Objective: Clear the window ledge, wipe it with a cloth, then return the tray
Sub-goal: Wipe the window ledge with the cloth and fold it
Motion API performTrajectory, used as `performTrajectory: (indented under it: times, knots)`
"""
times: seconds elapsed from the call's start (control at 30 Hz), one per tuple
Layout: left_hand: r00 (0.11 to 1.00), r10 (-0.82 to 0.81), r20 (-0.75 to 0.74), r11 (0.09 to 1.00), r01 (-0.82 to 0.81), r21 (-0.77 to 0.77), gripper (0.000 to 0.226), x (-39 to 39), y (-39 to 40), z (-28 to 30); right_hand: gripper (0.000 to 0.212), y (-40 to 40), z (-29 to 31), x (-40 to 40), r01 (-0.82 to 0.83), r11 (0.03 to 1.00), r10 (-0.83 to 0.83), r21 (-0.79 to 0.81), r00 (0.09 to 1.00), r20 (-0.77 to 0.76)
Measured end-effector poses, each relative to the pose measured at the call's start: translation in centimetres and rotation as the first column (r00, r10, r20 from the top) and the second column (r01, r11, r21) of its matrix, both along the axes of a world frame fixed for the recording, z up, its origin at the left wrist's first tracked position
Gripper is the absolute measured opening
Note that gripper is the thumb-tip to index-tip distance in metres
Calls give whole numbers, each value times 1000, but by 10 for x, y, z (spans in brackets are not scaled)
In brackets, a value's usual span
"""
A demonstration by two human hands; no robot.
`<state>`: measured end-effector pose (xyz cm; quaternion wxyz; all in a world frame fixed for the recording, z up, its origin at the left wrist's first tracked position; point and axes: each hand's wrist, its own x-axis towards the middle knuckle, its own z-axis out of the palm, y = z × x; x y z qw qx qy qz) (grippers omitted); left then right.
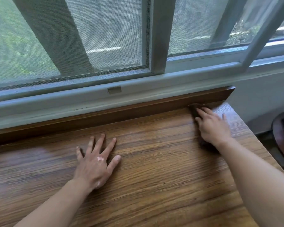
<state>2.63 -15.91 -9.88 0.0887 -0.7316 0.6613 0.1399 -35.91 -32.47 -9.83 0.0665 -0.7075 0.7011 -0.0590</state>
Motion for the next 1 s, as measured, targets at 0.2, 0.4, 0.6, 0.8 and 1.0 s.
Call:
performTrajectory:
  times: [0.2, 0.4, 0.6, 0.8, 1.0]
  knots:
    - [998, -63, -26, 998, 63, 17, 78, -5, 7, 4, 64, 1, -1, -3, 88, 996, -90, 36, 992, 86]
    - [992, -110, -55, 994, 111, 21, 69, -21, 14, 0, 105, 52, 6, 35, -29, 999, 28, 22, 997, 67]
    - [992, -108, -62, 994, 109, 12, 92, -23, 25, 5, 110, 138, 16, 101, -215, 971, 208, 102, 975, 73]
    - [994, -98, -43, 995, 98, -4, 87, -16, 40, 4, 93, 226, 14, 163, -447, 889, 431, 97, 889, 152]
    - [996, -89, -19, 996, 88, -26, 76, -12, 48, -2, 73, 249, -8, 163, -504, 864, 503, -4, 863, 46]
